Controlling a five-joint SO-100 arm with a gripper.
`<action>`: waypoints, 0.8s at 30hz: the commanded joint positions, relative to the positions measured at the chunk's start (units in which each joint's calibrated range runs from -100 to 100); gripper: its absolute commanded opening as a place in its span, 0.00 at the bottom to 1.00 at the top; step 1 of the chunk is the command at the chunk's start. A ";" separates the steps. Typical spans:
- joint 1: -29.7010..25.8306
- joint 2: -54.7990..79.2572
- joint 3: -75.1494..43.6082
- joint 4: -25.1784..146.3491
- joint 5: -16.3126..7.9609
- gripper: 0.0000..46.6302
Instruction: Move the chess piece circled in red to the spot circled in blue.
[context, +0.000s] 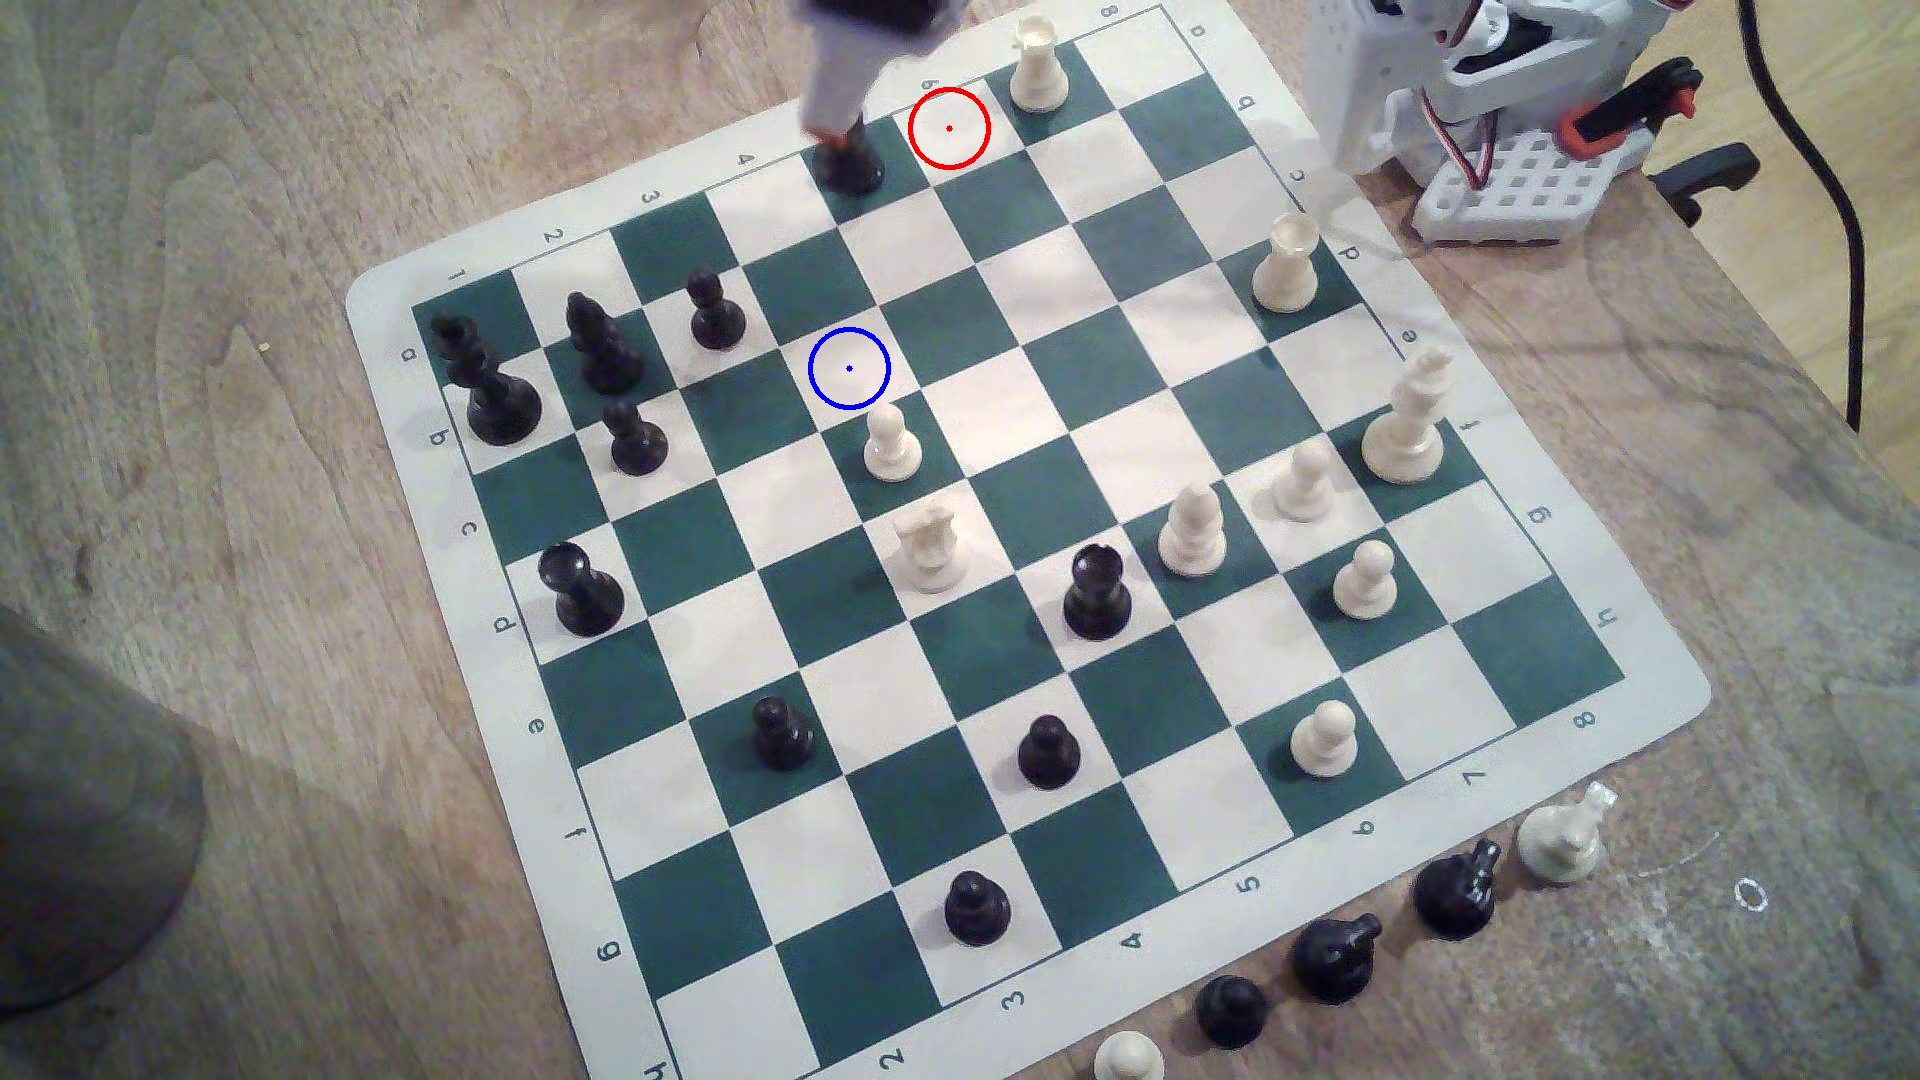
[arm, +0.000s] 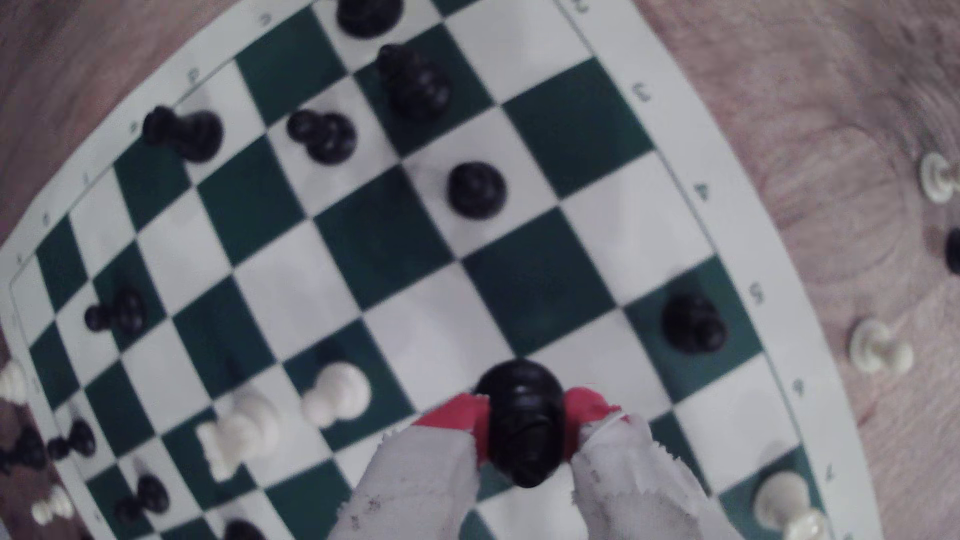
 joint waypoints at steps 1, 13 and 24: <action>-3.78 6.07 -8.50 -1.80 -0.54 0.00; -7.22 18.55 -9.13 -6.88 -1.32 0.00; -5.97 21.60 -8.77 -8.68 -1.27 0.00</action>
